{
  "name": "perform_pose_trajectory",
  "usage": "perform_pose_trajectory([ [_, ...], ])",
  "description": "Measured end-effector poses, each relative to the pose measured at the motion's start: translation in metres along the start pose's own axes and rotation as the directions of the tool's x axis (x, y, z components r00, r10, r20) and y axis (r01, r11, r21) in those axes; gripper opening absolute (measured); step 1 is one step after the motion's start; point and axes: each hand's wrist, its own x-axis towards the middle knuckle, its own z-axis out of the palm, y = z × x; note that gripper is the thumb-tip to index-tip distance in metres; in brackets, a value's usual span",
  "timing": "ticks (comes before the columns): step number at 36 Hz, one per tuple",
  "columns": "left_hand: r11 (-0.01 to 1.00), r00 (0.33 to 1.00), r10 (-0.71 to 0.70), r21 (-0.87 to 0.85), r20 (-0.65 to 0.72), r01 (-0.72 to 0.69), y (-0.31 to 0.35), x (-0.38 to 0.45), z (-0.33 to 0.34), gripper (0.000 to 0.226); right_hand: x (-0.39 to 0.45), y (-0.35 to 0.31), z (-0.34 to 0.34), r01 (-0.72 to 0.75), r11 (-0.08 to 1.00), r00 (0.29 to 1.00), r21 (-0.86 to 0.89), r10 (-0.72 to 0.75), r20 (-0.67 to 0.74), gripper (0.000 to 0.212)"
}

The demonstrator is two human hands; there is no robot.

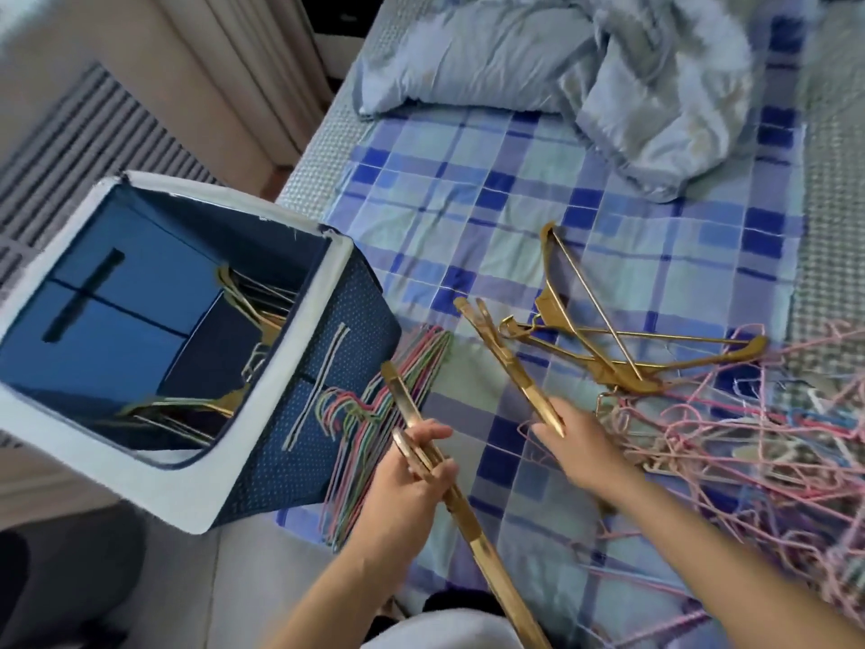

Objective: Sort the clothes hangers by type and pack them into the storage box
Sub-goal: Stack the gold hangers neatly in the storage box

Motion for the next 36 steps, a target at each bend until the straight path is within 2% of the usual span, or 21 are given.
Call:
perform_pose_trajectory([
  [3,0.999,0.999,0.032,-0.021,0.009,-0.031,0.011,-0.001,0.001,0.04,-0.049,-0.026,-0.013,0.068,0.991,0.997,0.118,-0.063,-0.042,0.008],
  [7,0.985,0.986,0.164,-0.054,0.026,-0.162,0.039,0.007,0.009,0.05,-0.098,-0.059,-0.019,0.183,0.967,0.983,0.175,-0.179,-0.039,0.003],
  [9,0.967,0.969,0.244,-0.087,0.038,-0.24,0.057,0.012,0.015,0.052,-0.113,-0.074,-0.02,0.233,0.96,0.972,0.156,-0.227,-0.055,0.007],
  [11,0.948,0.954,0.295,-0.143,0.055,-0.285,0.074,0.016,0.017,0.051,-0.124,-0.087,-0.023,0.248,0.96,0.968,0.126,-0.242,-0.067,0.021],
  [13,0.927,0.942,0.326,-0.218,0.075,-0.304,0.09,0.016,0.016,0.043,-0.129,-0.096,-0.027,0.254,0.966,0.965,0.055,-0.25,-0.08,0.031],
  [17,0.902,0.923,0.364,-0.296,0.126,-0.316,0.116,0.008,0.002,0.036,-0.134,-0.11,-0.029,0.262,0.963,0.96,-0.067,-0.267,-0.08,0.035],
  [19,0.899,0.913,0.368,-0.319,0.178,-0.3,0.125,0.001,-0.013,0.036,-0.137,-0.123,-0.023,0.287,0.952,0.95,-0.104,-0.297,-0.1,0.031],
  [24,0.88,0.861,0.447,-0.29,0.241,-0.376,0.143,-0.015,-0.055,0.032,-0.144,-0.17,-0.006,0.338,0.937,0.929,-0.09,-0.347,-0.131,0.025],
  [29,0.852,0.808,0.497,-0.354,0.315,-0.386,0.158,-0.015,-0.106,0.03,-0.153,-0.222,0.022,0.314,0.949,0.942,-0.012,-0.313,-0.117,0.048],
  [31,0.836,0.785,0.529,-0.358,0.323,-0.416,0.166,-0.016,-0.123,0.025,-0.157,-0.245,0.032,0.311,0.95,0.945,-0.001,-0.31,-0.104,0.054],
  [32,0.825,0.776,0.547,-0.363,0.316,-0.434,0.175,-0.012,-0.157,0.022,-0.151,-0.272,0.052,0.315,0.949,0.942,-0.005,-0.313,-0.122,0.054],
  [34,0.797,0.754,0.588,-0.37,0.294,-0.477,0.186,-0.014,-0.175,0.015,-0.154,-0.297,0.062,0.334,0.942,0.934,0.024,-0.328,-0.14,0.051],
  [36,0.776,0.753,0.609,-0.382,0.25,-0.501,0.204,-0.005,-0.228,0.013,-0.141,-0.347,0.092,0.34,0.94,0.931,0.005,-0.336,-0.14,0.046],
])
